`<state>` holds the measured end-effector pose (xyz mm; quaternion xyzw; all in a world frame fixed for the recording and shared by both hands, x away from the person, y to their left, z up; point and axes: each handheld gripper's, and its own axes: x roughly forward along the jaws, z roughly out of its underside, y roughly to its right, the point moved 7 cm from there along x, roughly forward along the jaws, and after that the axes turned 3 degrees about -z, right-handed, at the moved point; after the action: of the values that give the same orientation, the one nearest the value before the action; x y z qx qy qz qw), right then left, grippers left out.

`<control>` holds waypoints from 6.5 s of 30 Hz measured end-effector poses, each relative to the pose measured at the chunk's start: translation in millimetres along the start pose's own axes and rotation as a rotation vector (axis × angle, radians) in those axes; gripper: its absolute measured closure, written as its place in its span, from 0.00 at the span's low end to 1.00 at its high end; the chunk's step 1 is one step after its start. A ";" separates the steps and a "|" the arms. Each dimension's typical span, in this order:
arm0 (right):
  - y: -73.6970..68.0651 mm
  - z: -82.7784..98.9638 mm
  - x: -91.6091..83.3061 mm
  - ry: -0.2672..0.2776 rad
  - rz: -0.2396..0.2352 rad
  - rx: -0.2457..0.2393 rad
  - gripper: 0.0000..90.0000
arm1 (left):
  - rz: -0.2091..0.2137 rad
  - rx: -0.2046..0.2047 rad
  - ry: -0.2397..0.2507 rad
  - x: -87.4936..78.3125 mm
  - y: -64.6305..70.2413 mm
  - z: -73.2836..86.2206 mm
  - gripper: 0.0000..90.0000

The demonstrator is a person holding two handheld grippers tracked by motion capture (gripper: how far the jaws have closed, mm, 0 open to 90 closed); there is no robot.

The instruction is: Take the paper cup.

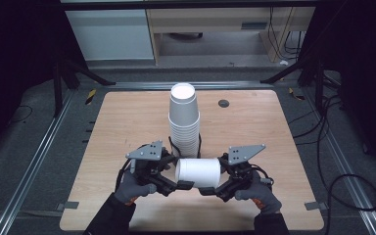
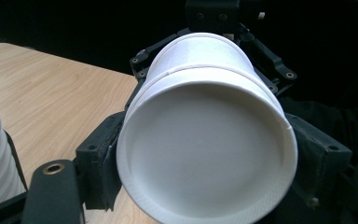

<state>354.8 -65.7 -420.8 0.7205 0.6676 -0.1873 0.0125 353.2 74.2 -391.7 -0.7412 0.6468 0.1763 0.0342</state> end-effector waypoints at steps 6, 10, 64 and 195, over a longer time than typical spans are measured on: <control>0.1 -1.1 -2.2 -0.009 0.004 -0.006 0.12 | -0.018 0.005 0.009 -3.6 -1.2 -3.2 0.23; 1.5 -2.9 -5.3 -0.019 0.011 -0.014 0.12 | -0.034 0.003 0.029 -13.4 -3.6 -7.8 0.21; 17.7 -13.4 16.3 -0.417 0.040 -0.117 0.11 | -0.068 0.047 -0.278 2.3 -17.1 15.2 0.22; 14.4 -15.4 0.4 -0.008 0.031 0.048 0.11 | -0.060 0.076 -0.093 3.4 -16.2 15.5 0.26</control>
<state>372.6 -62.8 -410.0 0.7303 0.6514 -0.2058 0.0007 365.9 77.9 -410.1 -0.7495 0.6282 0.1846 0.0974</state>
